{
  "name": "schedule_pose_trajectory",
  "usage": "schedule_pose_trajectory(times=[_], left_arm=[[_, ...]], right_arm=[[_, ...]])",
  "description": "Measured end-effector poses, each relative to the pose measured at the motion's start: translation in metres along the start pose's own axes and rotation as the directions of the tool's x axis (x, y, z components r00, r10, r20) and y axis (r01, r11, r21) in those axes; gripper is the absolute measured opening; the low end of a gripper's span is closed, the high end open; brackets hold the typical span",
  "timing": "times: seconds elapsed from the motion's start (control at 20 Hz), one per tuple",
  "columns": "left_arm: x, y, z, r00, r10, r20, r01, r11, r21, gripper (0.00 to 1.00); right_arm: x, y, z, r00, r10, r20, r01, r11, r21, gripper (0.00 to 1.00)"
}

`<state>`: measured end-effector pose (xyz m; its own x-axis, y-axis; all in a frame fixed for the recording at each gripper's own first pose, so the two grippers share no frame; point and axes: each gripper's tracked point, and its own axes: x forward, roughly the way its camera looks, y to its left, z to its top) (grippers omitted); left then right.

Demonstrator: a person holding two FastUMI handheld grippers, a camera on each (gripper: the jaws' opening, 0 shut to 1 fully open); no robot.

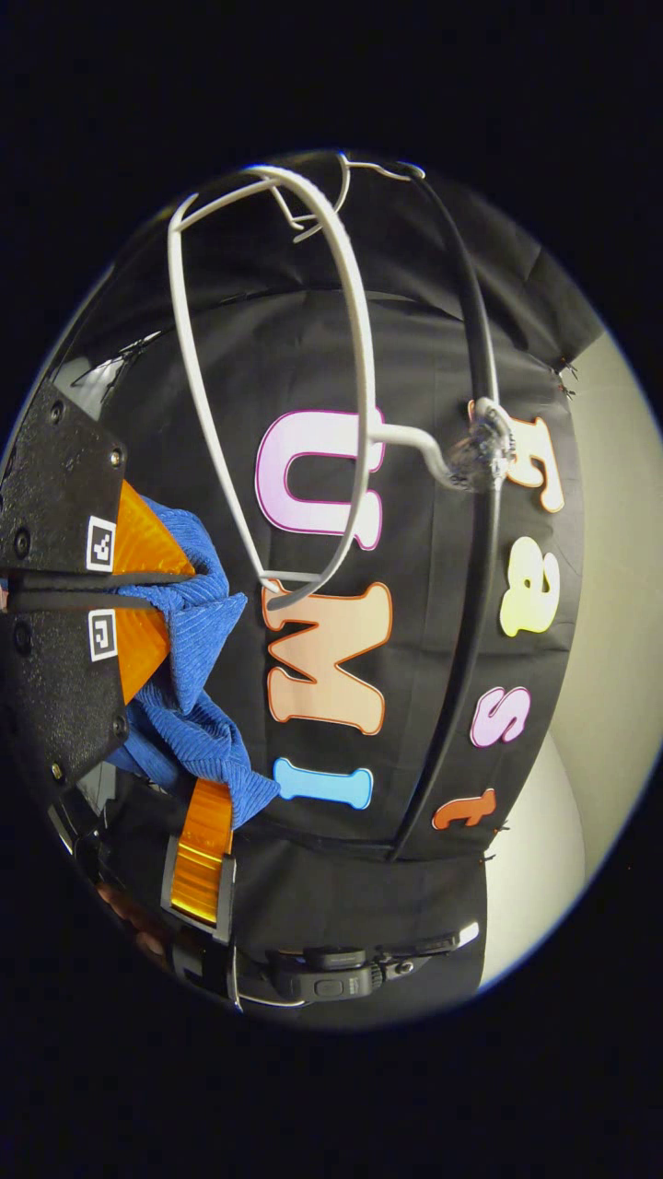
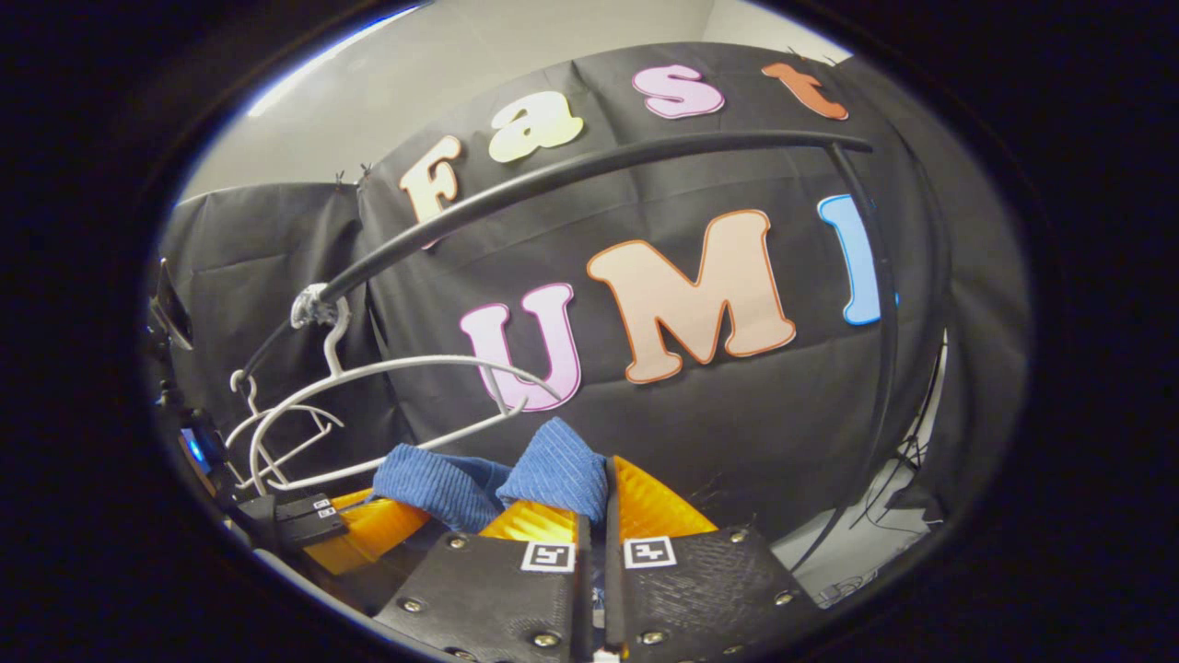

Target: Grasp the clothes on the hanger with both hands and then place them into the laundry hamper below.

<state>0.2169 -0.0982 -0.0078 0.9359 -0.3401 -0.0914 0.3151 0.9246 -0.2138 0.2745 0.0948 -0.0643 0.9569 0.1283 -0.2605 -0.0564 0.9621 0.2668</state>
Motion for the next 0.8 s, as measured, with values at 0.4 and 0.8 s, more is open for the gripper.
schedule_pose_trajectory(times=[0.4, 0.8], left_arm=[[0.034, 0.016, -0.079, 0.99, 0.022, -0.136, -0.026, 0.999, -0.03, 0.01], [0.066, 0.029, -0.156, 0.957, 0.044, -0.288, -0.062, 0.997, -0.052, 0.01]], right_arm=[[0.032, -0.02, -0.069, 0.988, -0.061, -0.142, 0.06, 0.998, -0.008, 0.05], [0.071, -0.03, -0.143, 0.95, -0.079, -0.301, 0.079, 0.997, -0.013, 0.06]])
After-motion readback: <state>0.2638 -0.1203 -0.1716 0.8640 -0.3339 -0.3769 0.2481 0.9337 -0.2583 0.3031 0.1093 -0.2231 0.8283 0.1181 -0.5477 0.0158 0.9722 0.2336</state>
